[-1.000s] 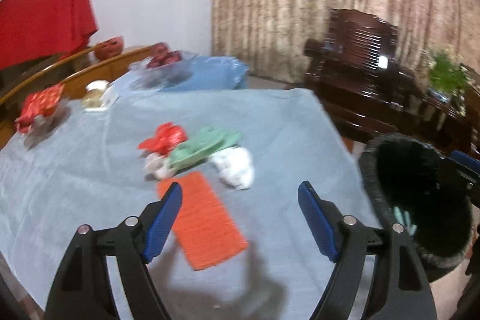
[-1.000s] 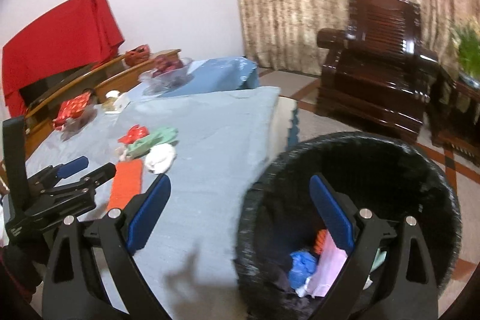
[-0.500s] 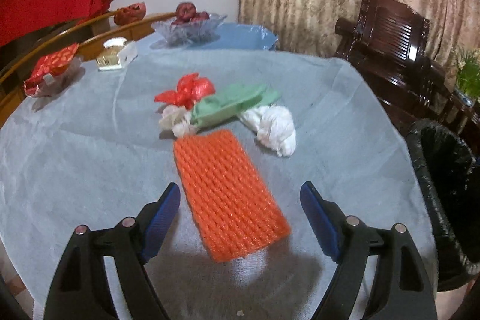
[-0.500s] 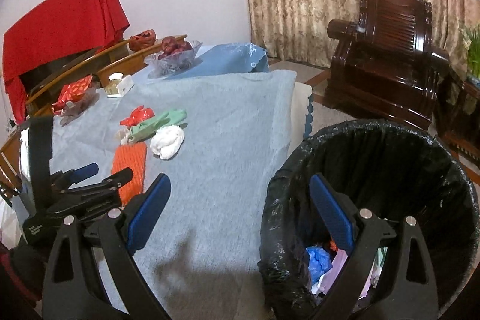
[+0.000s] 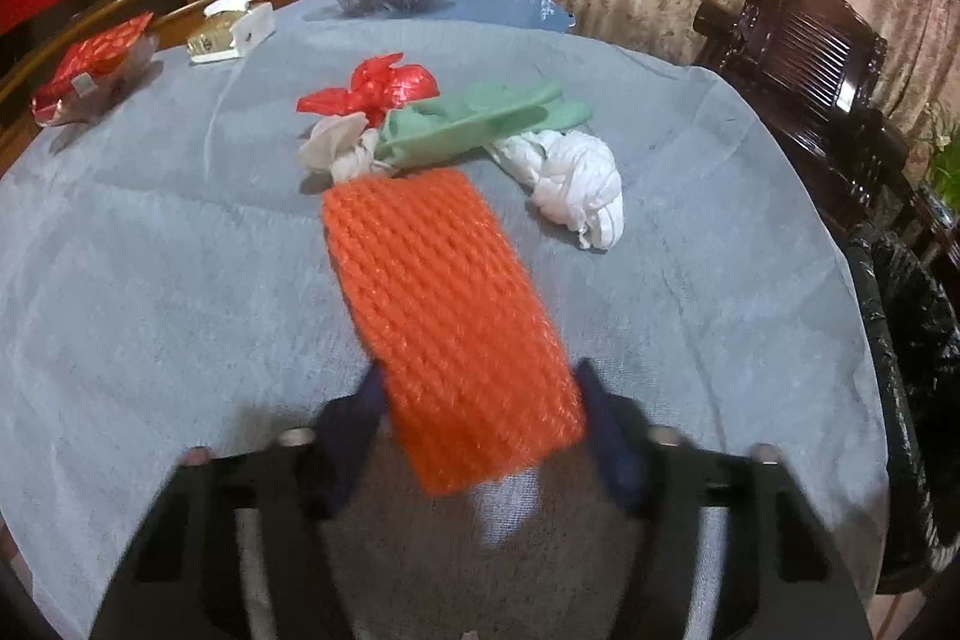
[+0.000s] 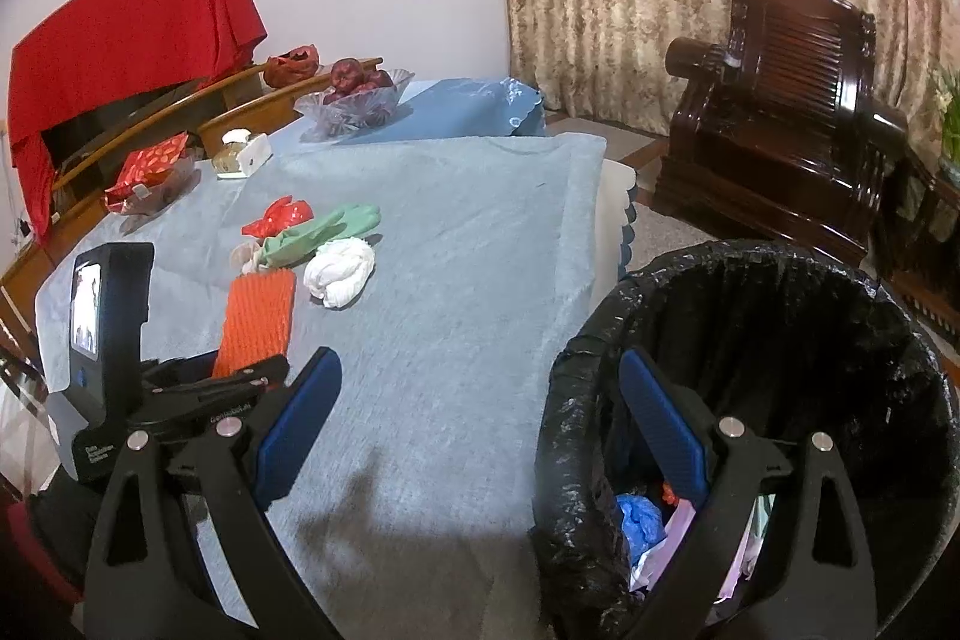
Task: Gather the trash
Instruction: 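Grasp the orange foam net with the left gripper and lift it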
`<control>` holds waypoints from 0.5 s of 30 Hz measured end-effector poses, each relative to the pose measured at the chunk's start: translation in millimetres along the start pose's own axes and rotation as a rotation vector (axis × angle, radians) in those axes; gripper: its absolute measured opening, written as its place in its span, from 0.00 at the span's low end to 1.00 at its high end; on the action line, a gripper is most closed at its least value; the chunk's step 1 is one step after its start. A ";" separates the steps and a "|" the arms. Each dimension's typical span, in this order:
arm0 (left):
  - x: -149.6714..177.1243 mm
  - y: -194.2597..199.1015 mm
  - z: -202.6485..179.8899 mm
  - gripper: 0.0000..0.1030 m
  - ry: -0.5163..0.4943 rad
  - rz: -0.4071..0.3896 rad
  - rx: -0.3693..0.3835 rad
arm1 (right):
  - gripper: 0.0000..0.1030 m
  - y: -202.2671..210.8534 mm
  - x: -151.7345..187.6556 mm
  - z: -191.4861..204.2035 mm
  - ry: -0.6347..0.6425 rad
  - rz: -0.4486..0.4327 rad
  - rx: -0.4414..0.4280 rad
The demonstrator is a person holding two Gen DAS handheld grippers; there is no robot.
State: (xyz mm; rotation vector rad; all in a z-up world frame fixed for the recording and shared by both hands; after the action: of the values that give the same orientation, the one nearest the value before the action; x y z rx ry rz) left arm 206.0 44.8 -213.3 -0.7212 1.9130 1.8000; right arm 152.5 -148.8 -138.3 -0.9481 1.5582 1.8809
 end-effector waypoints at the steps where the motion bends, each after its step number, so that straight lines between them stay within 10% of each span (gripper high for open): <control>1: -0.2 0.5 -0.1 0.33 -0.004 -0.002 0.004 | 0.89 -0.7 0.0 1.0 0.001 0.002 -0.001; 3: -0.9 0.2 0.1 0.19 -0.011 0.001 0.008 | 0.89 -3.5 -0.9 5.0 0.005 0.004 -0.003; 15: -14.7 35.2 12.3 0.16 0.001 -0.100 0.042 | 0.89 -23.6 -12.8 31.0 0.027 0.007 -0.048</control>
State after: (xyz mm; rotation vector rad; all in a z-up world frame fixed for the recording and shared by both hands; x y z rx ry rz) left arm 194.9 59.4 -177.6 -0.7896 1.8749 1.6947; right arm 172.6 -113.1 -139.9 -0.9944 1.5406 1.9254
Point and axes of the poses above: each gripper's, at about its wrist camera, not at the fingertips, and y roughly against the way its jaws point, z to its left, x to its underside, the point moved 2 cm from there along -y, roughly the way its jaws point
